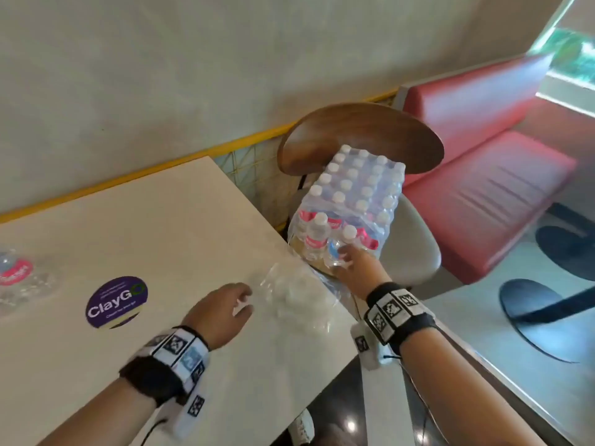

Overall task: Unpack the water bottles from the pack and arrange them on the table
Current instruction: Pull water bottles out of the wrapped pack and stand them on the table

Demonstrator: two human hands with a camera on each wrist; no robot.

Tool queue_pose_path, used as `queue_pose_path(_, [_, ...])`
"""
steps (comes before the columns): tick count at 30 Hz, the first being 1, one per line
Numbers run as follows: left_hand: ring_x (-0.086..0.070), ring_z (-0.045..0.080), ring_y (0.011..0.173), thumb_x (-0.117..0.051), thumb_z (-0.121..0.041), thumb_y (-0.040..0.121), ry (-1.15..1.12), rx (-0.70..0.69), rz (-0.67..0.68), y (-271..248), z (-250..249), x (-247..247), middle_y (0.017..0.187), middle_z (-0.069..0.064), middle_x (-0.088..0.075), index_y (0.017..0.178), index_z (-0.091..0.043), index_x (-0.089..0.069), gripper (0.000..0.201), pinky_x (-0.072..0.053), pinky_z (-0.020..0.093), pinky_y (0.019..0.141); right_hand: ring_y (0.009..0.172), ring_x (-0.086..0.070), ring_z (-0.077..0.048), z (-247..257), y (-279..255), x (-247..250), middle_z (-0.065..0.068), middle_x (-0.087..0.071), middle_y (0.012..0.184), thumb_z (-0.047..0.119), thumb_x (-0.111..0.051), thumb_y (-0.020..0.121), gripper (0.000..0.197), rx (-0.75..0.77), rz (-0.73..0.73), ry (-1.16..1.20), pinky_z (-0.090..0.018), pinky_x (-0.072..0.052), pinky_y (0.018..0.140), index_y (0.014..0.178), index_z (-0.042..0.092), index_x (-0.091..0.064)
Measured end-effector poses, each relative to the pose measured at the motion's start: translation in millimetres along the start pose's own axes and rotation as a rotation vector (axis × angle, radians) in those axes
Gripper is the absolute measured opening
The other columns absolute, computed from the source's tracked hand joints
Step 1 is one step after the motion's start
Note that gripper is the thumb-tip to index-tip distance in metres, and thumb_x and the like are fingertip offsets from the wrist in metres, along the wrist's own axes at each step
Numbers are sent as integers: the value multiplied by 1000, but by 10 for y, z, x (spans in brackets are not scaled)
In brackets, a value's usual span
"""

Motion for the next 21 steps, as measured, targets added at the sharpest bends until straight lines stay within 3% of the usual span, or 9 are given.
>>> queue_pose_path(3, [-57, 18, 113, -58, -33, 90, -24, -87, -80, 512, -418, 58, 127, 1, -54, 131, -18, -48, 45, -44, 29, 94, 122, -47, -27, -115, 182, 358, -10, -43, 136, 24, -64, 84, 57, -30, -152, 43, -36, -40, 104, 135, 16, -41])
queue_pose_path(9, [-47, 26, 126, -69, -32, 81, -102, -137, -111, 1378, -1004, -12, 136, 10, -46, 140, -20, -37, 68, -41, 37, 104, 128, -42, -29, -286, 562, 266, -9, -36, 143, 28, -69, 81, 73, -43, -11, 1, -37, -37, 105, 142, 22, -31])
queue_pose_path(12, [-46, 22, 127, -71, -34, 81, -193, -212, -147, 1603, -1225, -23, 136, 5, -47, 136, -21, -42, 64, -40, 32, 102, 126, -44, -31, -288, 697, 205, -7, -37, 142, 26, -69, 81, 72, -4, 17, 1, -40, -39, 104, 141, 32, -30])
queue_pose_path(15, [-41, 23, 132, -71, -30, 82, -161, -193, -90, 1776, -1320, -109, 143, 7, -42, 140, -17, -39, 67, -36, 32, 105, 116, -51, -31, -263, 782, 168, -6, -47, 131, 22, -68, 82, 63, 39, 23, 16, -37, -43, 95, 135, 39, -37])
queue_pose_path(18, [-50, 26, 123, -71, -20, 83, -149, -155, -111, 1872, -1321, -81, 133, 10, -53, 129, -12, -49, 52, -40, 30, 96, 107, -54, -27, -256, 854, 168, -6, -54, 125, 19, -66, 82, 53, 56, 19, 19, -33, -45, 86, 128, 35, -44])
queue_pose_path(21, [-59, 27, 111, -71, -22, 83, -196, -109, -136, 1779, -1138, -20, 120, 9, -61, 122, -14, -51, 45, -45, 30, 87, 100, -54, -23, -175, 852, 159, -4, -58, 121, 19, -67, 82, 47, 95, 60, -14, -30, -43, 81, 123, 32, -48])
Point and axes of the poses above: each hand's wrist, its own y-axis towards the middle knuckle, its own x-axis out of the back of the hand, z = x × y, the point moved 10 cm from there along y, towards the middle knuckle
